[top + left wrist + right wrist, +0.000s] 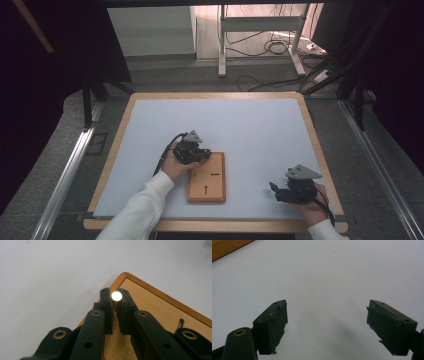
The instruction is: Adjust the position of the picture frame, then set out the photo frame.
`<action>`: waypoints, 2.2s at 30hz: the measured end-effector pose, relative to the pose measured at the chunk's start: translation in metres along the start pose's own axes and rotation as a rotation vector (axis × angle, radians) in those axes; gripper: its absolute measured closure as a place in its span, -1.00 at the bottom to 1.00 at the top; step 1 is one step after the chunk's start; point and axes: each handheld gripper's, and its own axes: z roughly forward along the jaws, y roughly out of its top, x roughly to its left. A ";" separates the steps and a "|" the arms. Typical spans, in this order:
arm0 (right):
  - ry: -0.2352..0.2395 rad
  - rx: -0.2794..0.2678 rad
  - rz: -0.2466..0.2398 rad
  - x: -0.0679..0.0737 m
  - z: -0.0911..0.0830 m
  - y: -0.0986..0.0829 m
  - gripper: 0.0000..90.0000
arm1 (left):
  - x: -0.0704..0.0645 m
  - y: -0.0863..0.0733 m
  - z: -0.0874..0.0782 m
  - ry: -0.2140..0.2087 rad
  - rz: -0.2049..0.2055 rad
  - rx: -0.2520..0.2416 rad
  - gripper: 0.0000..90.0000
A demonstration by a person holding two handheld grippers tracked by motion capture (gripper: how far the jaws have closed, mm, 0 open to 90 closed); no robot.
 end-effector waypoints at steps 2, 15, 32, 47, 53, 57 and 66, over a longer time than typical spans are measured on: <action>-0.002 -0.001 -0.002 0.000 -0.001 0.000 -0.62 | 0.001 -0.001 0.000 -0.005 0.003 -0.003 0.85; -0.018 -0.011 0.009 -0.002 -0.001 0.003 -0.62 | -0.004 0.001 -0.013 0.057 0.052 -0.037 0.16; -0.019 -0.045 -0.012 0.003 -0.003 0.003 -0.62 | -0.006 -0.007 -0.046 0.055 0.045 -0.038 -0.31; -0.008 -0.061 -0.033 0.009 -0.004 0.005 -0.62 | -0.011 -0.002 -0.029 0.026 0.084 -0.020 -0.27; -0.012 -0.064 -0.034 0.010 -0.008 0.004 -0.62 | -0.010 -0.001 -0.016 0.006 0.086 -0.018 -0.15; -0.014 -0.058 -0.033 0.009 -0.008 0.002 -0.62 | -0.007 -0.002 -0.009 -0.009 0.093 -0.013 0.03; -0.016 -0.056 -0.037 0.009 -0.009 0.000 -0.62 | -0.001 -0.003 -0.005 -0.026 0.084 -0.014 0.54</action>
